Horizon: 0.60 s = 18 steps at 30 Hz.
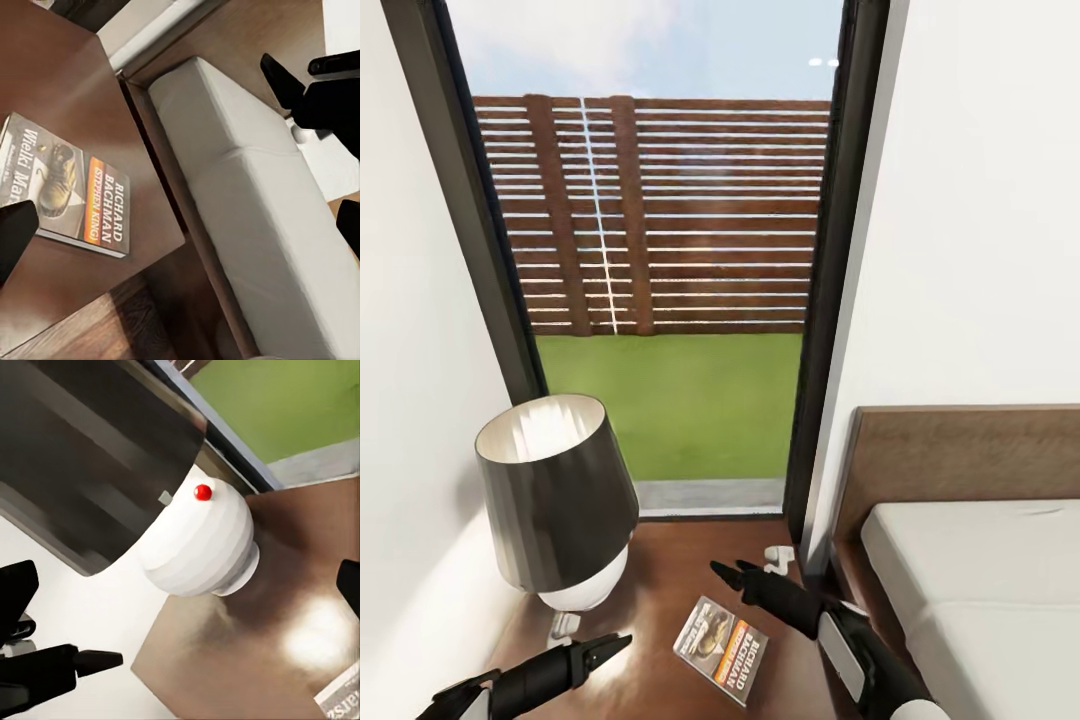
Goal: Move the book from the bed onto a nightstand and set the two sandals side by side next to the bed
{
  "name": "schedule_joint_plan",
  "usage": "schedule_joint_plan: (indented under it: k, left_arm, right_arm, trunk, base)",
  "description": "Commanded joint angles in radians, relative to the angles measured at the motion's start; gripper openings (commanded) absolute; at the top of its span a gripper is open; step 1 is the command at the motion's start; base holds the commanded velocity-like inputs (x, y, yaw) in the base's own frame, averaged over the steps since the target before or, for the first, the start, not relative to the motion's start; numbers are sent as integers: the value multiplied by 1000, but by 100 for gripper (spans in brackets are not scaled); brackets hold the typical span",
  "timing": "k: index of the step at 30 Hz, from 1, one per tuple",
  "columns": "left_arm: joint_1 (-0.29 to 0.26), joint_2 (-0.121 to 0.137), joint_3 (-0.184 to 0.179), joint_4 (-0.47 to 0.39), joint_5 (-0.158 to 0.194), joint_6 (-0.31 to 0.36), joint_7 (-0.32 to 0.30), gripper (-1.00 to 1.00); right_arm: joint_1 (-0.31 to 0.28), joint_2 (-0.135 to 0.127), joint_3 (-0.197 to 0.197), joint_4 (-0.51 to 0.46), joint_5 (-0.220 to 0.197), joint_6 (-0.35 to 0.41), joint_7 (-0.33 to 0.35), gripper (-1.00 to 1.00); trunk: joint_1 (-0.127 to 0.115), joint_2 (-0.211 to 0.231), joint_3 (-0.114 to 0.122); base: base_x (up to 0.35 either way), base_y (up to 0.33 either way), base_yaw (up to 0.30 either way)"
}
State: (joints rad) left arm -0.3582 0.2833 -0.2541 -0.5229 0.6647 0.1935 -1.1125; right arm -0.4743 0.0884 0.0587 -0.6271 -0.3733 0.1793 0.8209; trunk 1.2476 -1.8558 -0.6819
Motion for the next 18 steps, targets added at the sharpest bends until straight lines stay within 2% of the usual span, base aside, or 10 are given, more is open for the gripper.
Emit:
schedule_joint_plan:
  k: [1, 2, 3, 5, 6, 7, 10, 12, 13, 18]
  left_arm:
    - [-1, 1, -7, -1, 10, 10, 4, 100]
    - [-1, 0, -7, -1, 10, 10, 6, 100]
    - [-1, 0, -7, -1, 9, 9, 9, 100]
    - [-1, -1, -8, -1, 2, 1, 13, 100]
    - [-1, -1, -8, 0, -10, -9, 14, 100]
    - [-1, -1, -8, 0, -14, -11, 15, 100]
    - [-1, -2, -8, 0, -33, -16, 36, 100]
    - [-1, -3, -8, 0, -38, -17, 71, 100]
    - [-1, -4, -8, 0, -39, -17, 85, 100]
    - [-1, -4, -9, 0, -40, -29, 96, 100]
  right_arm:
    - [1, -4, 1, -1, -10, 3, 2, 100]
    - [2, -8, 1, -1, -10, 1, 3, 100]
    - [3, -24, 1, -2, -10, -2, 3, 100]
    - [4, -82, 0, -1, -11, -6, 4, 100]
    - [6, -142, 0, -1, -16, -9, 4, 100]
    - [6, -156, 0, -1, -17, -10, 5, 100]
    - [8, -237, 0, 0, -20, -33, 6, 100]
    - [10, -269, 0, 2, -21, -62, 10, 100]
    - [10, -283, 0, 34, -20, -93, 11, 100]
    - [11, -291, 0, 174, -17, -145, 12, 100]
  trunk:
    - [-4, 7, 2]
    - [-8, 14, 5]
    - [-12, 21, 8]
    - [-19, 35, 15]
    - [-23, 42, 18]
    - [-27, 49, 21]
    - [-39, 70, 30]
    - [-46, 84, 37]
    - [-50, 91, 40]
    - [-69, 126, 55]
  base:
    - [0, 0, 0]
    - [0, 0, 0]
    - [0, 0, 0]
    - [0, 0, 0]
    - [0, 0, 0]
    - [0, 0, 0]
    - [0, 0, 0]
    - [0, 0, 0]
    - [0, 0, 0]
    - [0, 0, 0]
